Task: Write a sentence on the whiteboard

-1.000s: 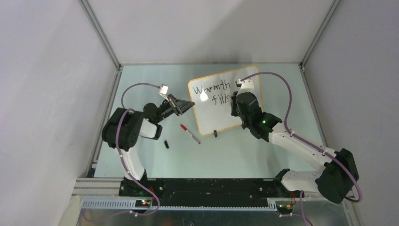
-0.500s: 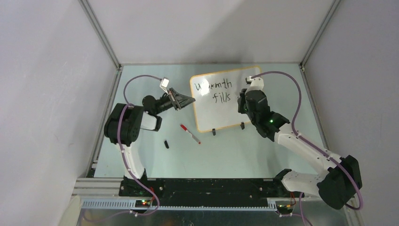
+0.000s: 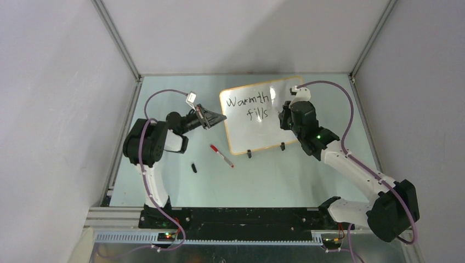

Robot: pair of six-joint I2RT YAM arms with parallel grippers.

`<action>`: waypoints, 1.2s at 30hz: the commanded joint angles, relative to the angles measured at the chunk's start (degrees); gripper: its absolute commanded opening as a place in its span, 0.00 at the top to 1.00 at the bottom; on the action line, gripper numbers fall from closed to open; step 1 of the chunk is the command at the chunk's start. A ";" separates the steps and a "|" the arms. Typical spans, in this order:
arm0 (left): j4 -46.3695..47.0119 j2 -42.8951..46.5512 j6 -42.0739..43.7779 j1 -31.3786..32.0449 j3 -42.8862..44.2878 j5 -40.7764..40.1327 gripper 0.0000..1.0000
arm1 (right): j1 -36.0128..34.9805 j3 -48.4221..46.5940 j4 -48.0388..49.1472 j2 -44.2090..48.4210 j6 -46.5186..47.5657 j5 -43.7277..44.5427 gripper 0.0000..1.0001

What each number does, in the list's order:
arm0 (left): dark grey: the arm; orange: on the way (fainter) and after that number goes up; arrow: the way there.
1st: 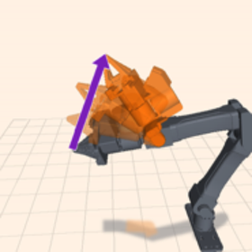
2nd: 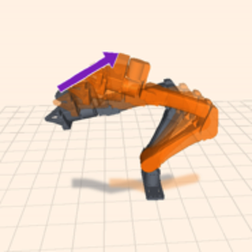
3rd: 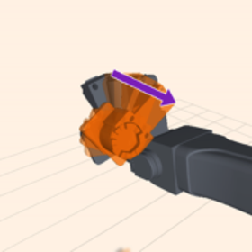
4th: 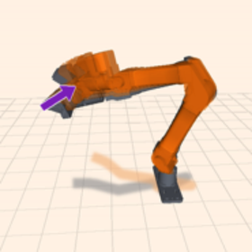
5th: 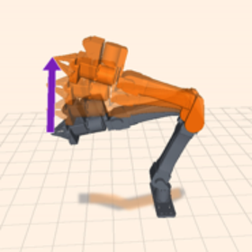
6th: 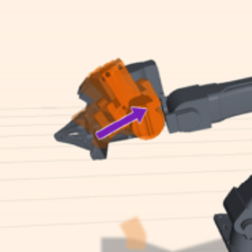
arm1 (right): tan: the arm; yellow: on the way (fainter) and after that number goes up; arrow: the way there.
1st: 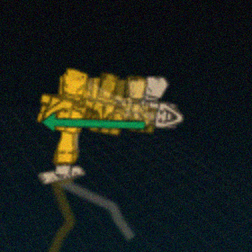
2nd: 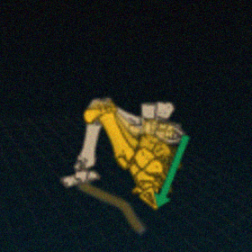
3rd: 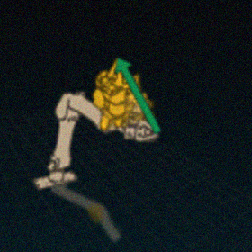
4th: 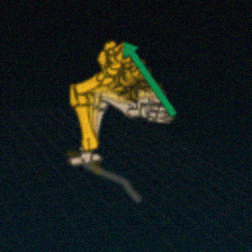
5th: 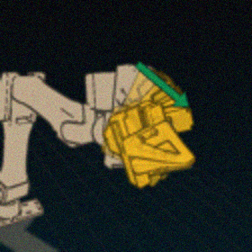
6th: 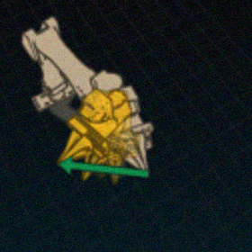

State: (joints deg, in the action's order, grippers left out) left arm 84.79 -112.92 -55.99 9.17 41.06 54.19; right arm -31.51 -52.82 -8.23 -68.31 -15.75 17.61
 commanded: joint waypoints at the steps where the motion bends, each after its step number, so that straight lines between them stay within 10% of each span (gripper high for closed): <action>1: 2.83 -0.86 0.00 -0.28 -0.16 -1.31 0.97 | 1.46 -2.46 0.84 -1.09 0.28 -3.13 1.00; 36: 2.83 0.15 3.16 0.24 -1.29 -3.52 0.91 | 4.66 -12.10 -8.77 -5.05 2.62 -6.37 1.00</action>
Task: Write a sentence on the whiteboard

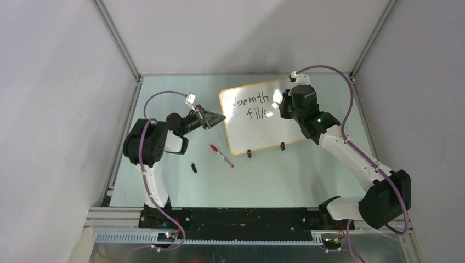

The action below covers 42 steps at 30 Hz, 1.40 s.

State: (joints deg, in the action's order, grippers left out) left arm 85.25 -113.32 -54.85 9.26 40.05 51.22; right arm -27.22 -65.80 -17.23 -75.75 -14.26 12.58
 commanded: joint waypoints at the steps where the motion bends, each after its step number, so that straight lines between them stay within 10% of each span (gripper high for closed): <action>1: 2.37 0.55 2.03 0.15 -0.32 -0.57 0.96 | 0.36 1.35 1.05 2.68 0.98 -1.82 1.00; 42: 2.37 1.54 2.69 0.94 -0.59 -0.38 1.00 | -0.20 2.55 4.17 -2.68 0.46 0.22 1.00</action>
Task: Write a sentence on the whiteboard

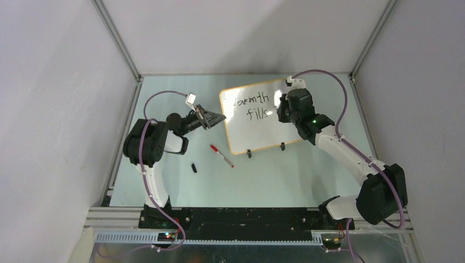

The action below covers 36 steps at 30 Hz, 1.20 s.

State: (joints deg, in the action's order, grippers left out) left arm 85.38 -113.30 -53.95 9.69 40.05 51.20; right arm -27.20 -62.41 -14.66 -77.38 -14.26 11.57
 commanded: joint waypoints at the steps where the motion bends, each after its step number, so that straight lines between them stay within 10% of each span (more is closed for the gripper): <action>1: 2.24 1.51 1.82 0.50 -0.66 -0.34 1.00 | -0.18 -0.93 1.57 -1.20 0.46 1.21 1.00; 36: 2.24 1.77 2.10 0.55 -0.92 -0.40 1.00 | -1.21 -0.89 -3.18 -1.13 0.04 4.11 1.00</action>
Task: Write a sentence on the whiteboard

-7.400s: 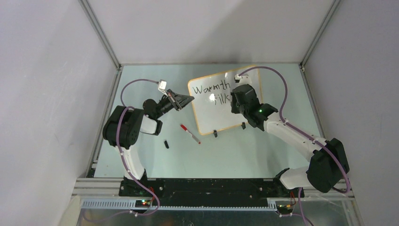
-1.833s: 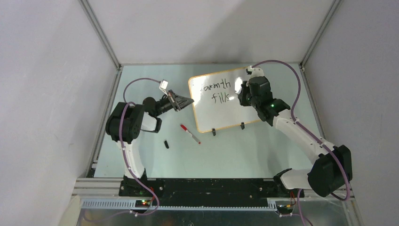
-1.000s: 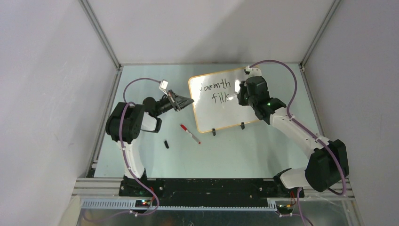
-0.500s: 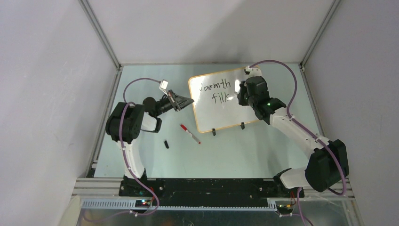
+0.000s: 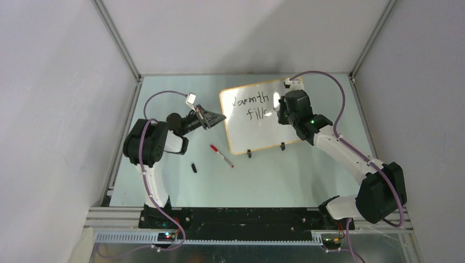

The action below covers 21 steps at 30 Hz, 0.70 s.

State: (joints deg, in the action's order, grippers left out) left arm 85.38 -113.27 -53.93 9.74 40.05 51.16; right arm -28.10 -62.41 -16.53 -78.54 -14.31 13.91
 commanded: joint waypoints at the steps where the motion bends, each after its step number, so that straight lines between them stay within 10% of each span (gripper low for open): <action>1: 2.24 1.75 2.08 0.48 -0.87 -0.40 1.00 | -0.35 -0.79 -1.26 0.16 0.12 1.96 1.00; 21: 2.24 1.83 2.16 0.52 -0.94 -0.37 1.00 | 0.96 -1.30 0.31 0.85 0.91 2.20 1.00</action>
State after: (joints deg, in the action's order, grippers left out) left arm 85.43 -113.25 -53.93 9.76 39.86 50.94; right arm -28.08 -62.41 -17.69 -78.54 -14.24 15.09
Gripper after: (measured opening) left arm 0.016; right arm 0.139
